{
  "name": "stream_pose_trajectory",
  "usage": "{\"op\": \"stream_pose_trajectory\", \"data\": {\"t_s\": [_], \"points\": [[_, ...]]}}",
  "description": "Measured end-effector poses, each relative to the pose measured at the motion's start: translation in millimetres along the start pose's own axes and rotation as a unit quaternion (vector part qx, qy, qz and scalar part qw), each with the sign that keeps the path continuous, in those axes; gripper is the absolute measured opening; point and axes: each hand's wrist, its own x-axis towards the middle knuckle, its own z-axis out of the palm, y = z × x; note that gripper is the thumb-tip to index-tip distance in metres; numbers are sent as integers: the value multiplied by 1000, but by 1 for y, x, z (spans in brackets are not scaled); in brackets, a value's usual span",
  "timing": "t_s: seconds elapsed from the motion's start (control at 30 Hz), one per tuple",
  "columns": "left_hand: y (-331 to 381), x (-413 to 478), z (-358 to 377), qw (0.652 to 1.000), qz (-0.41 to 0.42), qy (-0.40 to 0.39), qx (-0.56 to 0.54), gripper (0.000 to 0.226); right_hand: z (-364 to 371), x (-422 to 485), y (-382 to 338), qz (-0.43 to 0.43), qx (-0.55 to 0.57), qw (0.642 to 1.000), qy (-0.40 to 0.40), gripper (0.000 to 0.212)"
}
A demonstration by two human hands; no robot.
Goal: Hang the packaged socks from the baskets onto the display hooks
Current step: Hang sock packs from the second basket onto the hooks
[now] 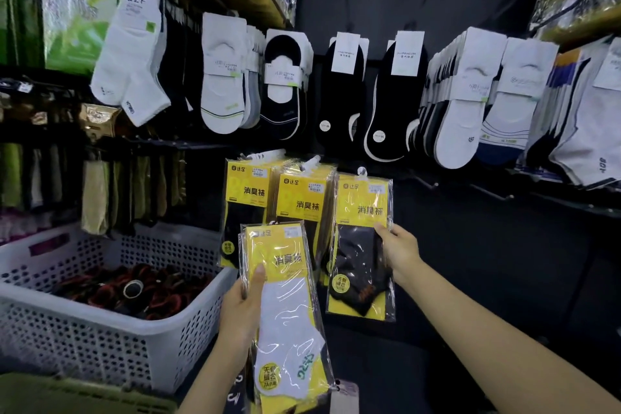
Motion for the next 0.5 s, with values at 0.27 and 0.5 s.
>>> {"op": "stream_pose_trajectory", "data": {"t_s": [0.27,0.5], "points": [[3,-4,5,999,-1,-27,-17,27,2,-27,31,47,-31,994,98,44],[2,-12,23,998,-7,-55,-25,29,28,-95,50,-6,-44,987,-155,47]]}}
